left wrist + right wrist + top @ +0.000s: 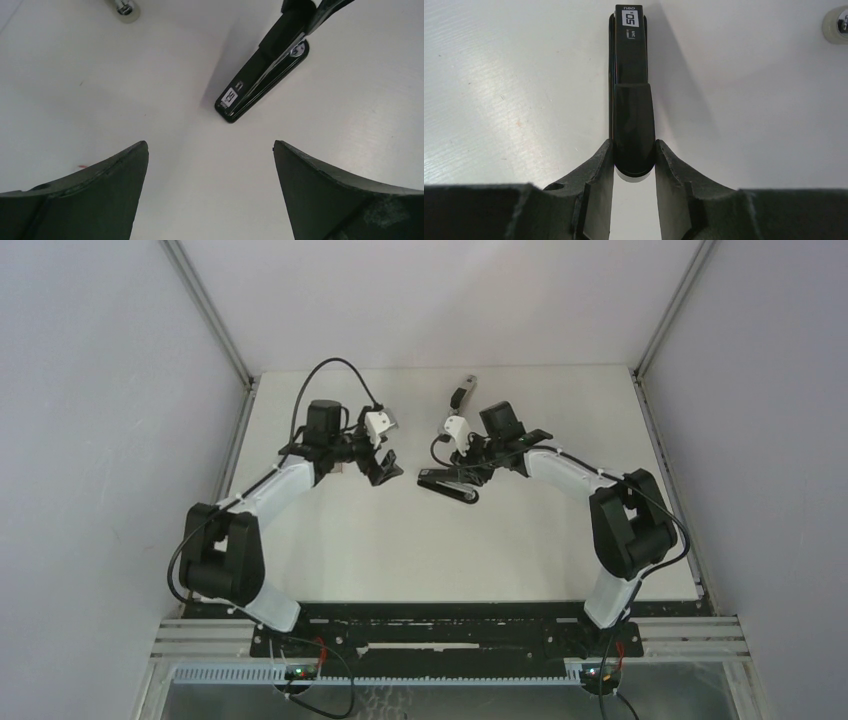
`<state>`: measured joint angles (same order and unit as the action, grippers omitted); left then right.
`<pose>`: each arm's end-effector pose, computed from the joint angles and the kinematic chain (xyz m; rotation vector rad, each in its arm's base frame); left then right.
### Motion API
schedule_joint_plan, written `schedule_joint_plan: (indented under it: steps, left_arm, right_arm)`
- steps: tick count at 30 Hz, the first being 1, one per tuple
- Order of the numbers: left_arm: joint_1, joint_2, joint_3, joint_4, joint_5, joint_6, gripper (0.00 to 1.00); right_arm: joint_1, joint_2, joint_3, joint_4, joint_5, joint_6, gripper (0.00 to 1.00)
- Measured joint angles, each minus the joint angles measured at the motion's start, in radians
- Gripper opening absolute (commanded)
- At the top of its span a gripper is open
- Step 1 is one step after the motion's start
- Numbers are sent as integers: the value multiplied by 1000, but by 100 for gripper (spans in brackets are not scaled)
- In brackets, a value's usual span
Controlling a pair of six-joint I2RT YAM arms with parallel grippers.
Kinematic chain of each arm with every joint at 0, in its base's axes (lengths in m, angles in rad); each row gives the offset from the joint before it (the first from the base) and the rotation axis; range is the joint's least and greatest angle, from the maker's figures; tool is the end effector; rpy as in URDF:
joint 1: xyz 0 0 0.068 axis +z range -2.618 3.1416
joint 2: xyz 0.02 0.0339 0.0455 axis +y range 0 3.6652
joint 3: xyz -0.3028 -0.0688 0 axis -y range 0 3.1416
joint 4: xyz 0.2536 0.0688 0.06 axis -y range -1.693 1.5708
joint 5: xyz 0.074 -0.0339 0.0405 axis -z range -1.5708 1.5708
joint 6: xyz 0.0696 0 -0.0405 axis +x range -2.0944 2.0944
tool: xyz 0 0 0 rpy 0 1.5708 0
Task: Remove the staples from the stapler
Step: Move the stapler to the center of the board.
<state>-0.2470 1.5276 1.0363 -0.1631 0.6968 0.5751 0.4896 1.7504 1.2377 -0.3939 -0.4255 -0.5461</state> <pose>0.3381 -0.1313 0.2717 1.1697 1.7535 -0.5764 0.3476 0.2178 0.2311 -1.3567 2.0166 0.4997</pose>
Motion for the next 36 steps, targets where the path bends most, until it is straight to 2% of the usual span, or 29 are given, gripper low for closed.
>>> schedule_joint_plan:
  steps: [8, 14, 20, 27, 31, 36]
  left_arm:
    - [-39, 34, 16, 52, 21, -97, 100]
    - [-52, 26, -27, 93, 16, -149, 100]
    - [-52, -5, -75, 87, 16, -147, 100]
    - [-52, -6, -75, 74, 17, -146, 100]
    - [-52, -6, -72, 53, 18, -147, 100]
    - [-57, -5, -69, 36, 18, -146, 100]
  right_arm:
    - [-5, -5, -49, 51, -2, 5, 0]
    - [-4, -5, -101, 106, -2, 0, 2]
    - [-4, -5, -108, 122, -3, -11, 15]
    - [-6, -5, -108, 129, -3, -11, 25]
    - [-11, -5, -108, 129, -5, -11, 35]
    - [-19, -5, -108, 131, -7, -9, 53]
